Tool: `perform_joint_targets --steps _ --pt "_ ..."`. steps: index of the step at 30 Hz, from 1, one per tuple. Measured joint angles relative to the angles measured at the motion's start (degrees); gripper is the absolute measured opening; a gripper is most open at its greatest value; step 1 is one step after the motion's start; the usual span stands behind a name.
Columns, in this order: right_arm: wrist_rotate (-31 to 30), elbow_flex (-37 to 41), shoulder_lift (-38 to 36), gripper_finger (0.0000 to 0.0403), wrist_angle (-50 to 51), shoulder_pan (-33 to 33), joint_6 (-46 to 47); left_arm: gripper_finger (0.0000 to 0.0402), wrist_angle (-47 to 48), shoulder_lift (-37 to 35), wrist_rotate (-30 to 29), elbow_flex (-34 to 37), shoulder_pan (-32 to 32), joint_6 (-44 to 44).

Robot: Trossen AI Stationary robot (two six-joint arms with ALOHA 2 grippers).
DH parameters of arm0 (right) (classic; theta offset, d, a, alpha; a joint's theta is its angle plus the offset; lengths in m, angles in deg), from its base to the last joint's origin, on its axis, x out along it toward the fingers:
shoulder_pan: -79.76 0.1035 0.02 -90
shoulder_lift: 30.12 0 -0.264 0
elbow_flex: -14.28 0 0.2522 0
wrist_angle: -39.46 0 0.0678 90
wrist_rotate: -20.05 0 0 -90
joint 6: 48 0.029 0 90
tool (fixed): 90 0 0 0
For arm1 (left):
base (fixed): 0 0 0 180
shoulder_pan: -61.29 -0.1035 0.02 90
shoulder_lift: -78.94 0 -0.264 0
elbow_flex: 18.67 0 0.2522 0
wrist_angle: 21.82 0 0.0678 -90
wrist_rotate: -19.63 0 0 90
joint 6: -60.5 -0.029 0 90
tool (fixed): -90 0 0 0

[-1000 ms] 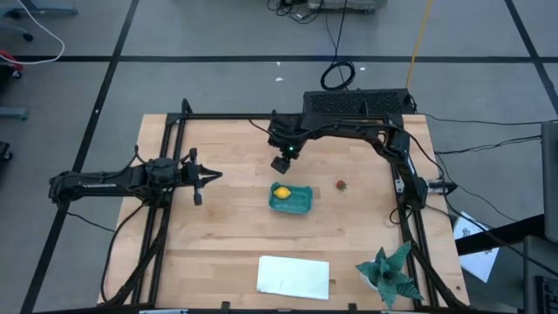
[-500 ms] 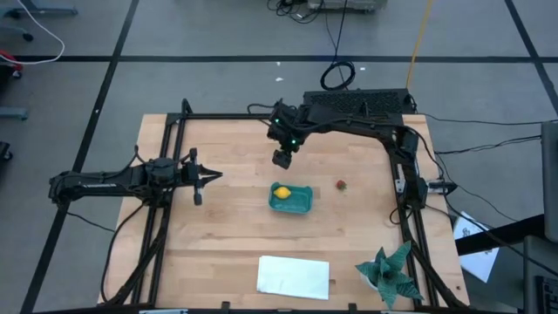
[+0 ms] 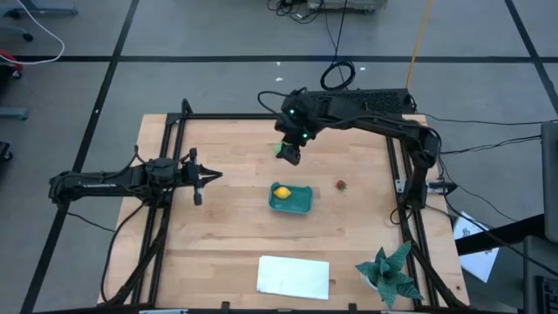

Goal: Pick and placing Produce into tupperware
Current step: Put the green cabbage into the blue bin

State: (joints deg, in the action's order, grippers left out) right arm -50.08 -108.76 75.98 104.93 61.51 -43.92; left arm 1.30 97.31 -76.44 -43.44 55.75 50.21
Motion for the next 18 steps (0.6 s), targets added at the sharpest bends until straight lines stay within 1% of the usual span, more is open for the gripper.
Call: perform_joint_targets --steps 5,8,10,18 --pt "0.04 1.38 -2.53 0.0224 0.01 1.24 -2.53 0.0026 0.02 -0.02 -0.01 0.00 0.00 0.32" --pt "0.09 4.02 -4.66 0.0224 -1.59 1.16 -3.27 0.0026 0.06 0.01 -0.02 0.00 0.00 0.60" --pt "-0.04 6.86 -6.38 0.0223 -3.82 1.06 -3.33 0.0026 0.07 -0.01 -0.04 0.00 0.02 0.76" --pt "-0.01 22.68 -15.68 0.0223 -18.89 1.01 -2.62 0.0026 0.33 -0.01 -0.07 0.00 0.00 1.16"
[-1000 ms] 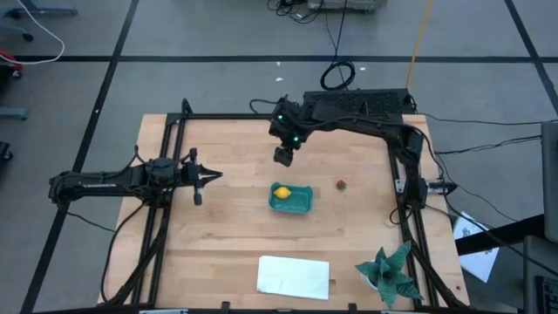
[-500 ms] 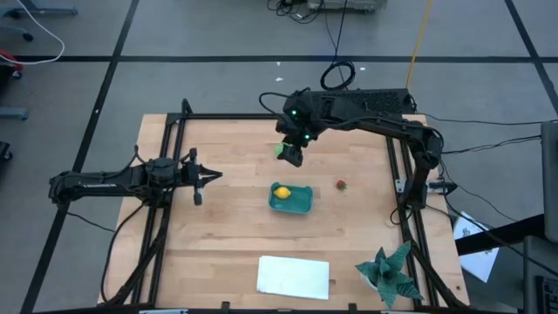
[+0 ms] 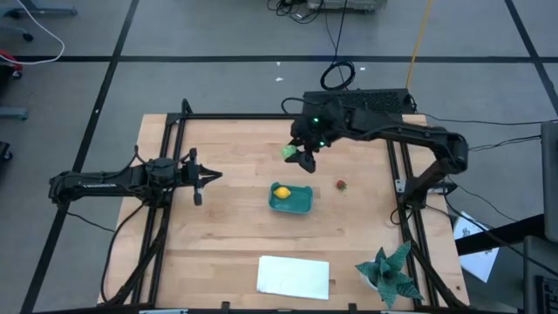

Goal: Pick and placing Produce into tupperware
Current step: Put the green cabbage into the blue bin

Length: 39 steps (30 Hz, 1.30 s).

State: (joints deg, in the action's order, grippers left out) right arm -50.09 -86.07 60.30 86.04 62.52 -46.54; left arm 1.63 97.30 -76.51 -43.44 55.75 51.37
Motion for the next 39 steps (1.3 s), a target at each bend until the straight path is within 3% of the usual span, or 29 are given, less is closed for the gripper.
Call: perform_joint_targets --steps 15,27,39 --pt "0.00 13.04 -10.18 0.0223 -5.30 -0.02 -2.61 0.0026 -0.02 -0.01 -2.58 0.00 0.00 0.10" --pt "-0.01 14.14 -9.80 0.0224 -6.78 1.99 -2.15 0.0026 -0.04 -0.01 -2.93 0.01 0.00 0.20" --pt "0.01 22.21 -9.69 0.0224 -14.60 5.52 1.98 0.0026 -0.04 -0.01 -2.93 0.02 0.01 0.37"
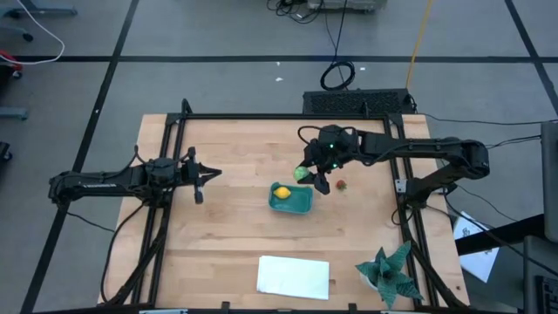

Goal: Pick and placing Produce into tupperware
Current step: Put the green cabbage into the blue bin

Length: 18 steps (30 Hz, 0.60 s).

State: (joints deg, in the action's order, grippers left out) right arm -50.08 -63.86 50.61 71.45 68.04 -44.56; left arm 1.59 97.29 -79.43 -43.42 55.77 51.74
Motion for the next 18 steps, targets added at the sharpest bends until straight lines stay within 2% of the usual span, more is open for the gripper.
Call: perform_joint_targets --steps 7,18 --pt "-0.01 2.65 0.00 0.0224 -1.75 1.02 2.96 0.0026 0.00 0.01 0.02 0.00 0.01 0.05" --pt "-0.01 2.39 0.99 0.0224 0.01 0.95 5.97 0.0026 -0.02 0.02 0.02 0.00 0.00 0.03"
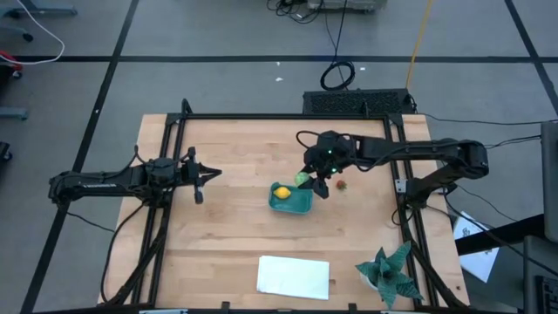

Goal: Pick and placing Produce into tupperware
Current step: Put the green cabbage into the blue bin

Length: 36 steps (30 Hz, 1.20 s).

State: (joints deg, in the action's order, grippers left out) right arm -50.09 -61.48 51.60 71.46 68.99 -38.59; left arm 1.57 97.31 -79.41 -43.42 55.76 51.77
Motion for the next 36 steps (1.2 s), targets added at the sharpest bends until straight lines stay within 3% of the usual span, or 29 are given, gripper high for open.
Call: perform_joint_targets --steps 23,36 --pt "-0.01 -0.56 14.53 0.0224 0.48 -0.04 -1.59 0.0026 0.00 0.00 0.02 0.00 0.00 0.24" --pt "0.46 -9.63 20.46 0.0224 10.45 0.46 -9.26 0.0026 0.20 0.00 0.04 0.00 0.01 0.04"
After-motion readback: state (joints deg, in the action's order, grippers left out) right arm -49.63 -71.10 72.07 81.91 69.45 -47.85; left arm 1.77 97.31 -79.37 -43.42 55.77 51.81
